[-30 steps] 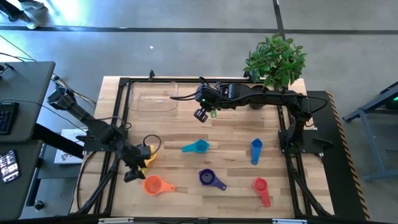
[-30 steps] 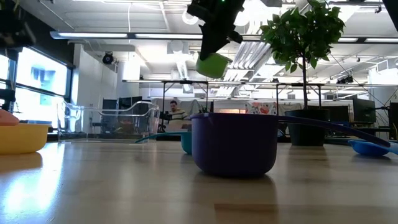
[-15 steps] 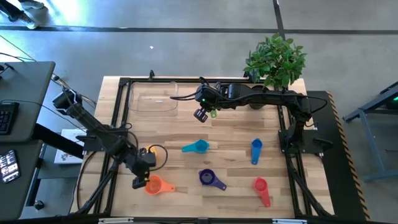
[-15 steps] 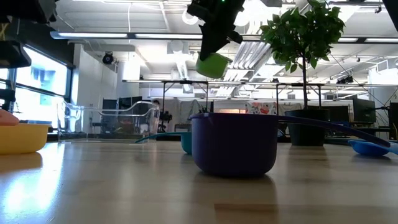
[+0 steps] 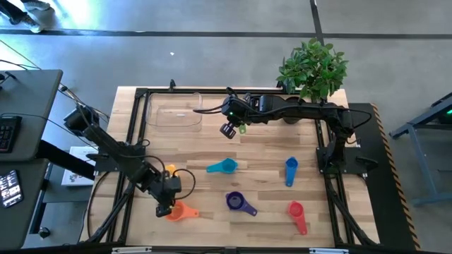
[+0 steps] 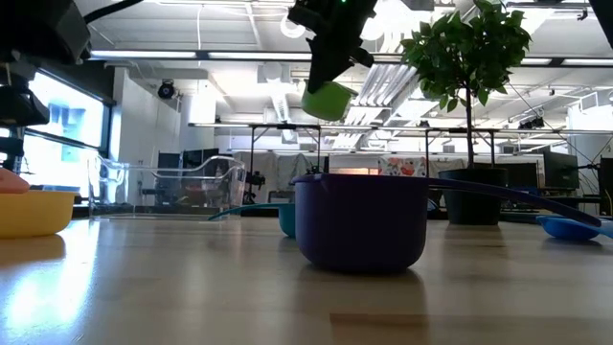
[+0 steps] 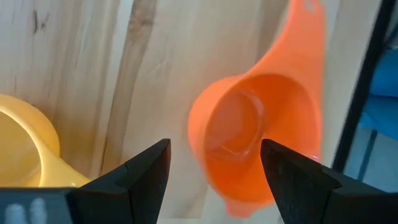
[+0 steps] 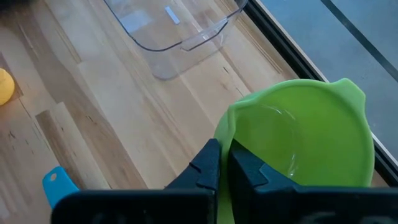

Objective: Nest measuring cups in basket
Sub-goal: Stack the green measuring cup on top of the orange measuring cup

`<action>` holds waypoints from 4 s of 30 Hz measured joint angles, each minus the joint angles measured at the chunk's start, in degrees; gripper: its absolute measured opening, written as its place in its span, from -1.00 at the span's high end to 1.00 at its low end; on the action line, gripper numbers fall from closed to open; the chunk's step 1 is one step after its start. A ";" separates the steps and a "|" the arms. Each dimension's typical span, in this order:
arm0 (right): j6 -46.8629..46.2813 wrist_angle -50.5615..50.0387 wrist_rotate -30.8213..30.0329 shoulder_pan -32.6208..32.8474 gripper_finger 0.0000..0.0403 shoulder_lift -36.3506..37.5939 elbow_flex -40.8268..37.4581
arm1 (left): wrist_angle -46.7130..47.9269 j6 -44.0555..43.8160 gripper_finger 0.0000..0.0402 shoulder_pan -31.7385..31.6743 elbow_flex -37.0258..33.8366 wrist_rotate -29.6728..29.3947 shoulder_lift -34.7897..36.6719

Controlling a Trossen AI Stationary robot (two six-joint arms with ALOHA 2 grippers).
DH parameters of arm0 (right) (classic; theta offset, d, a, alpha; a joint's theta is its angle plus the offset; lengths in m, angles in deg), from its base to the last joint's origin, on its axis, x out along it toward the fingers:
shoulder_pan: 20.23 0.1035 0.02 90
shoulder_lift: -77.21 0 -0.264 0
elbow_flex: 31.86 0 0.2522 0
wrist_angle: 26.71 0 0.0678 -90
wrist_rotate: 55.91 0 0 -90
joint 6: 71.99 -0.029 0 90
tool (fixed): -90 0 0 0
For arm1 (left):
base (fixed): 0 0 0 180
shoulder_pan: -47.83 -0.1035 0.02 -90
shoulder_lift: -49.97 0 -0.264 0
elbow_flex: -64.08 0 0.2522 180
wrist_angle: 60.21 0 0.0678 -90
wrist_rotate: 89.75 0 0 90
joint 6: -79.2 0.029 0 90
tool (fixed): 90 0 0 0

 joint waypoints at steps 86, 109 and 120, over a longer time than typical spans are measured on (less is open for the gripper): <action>-0.02 -0.92 -0.17 0.00 0.98 0.85 -0.02 | -2.54 18.18 0.96 -21.66 4.44 -0.08 -9.04; -0.04 -0.87 -0.22 0.00 0.98 0.85 -0.02 | -2.64 16.67 0.54 -23.04 4.44 5.04 -9.02; -0.04 -0.90 0.50 2.30 0.98 0.85 -0.02 | -2.59 13.45 0.47 -24.92 4.50 11.13 -4.74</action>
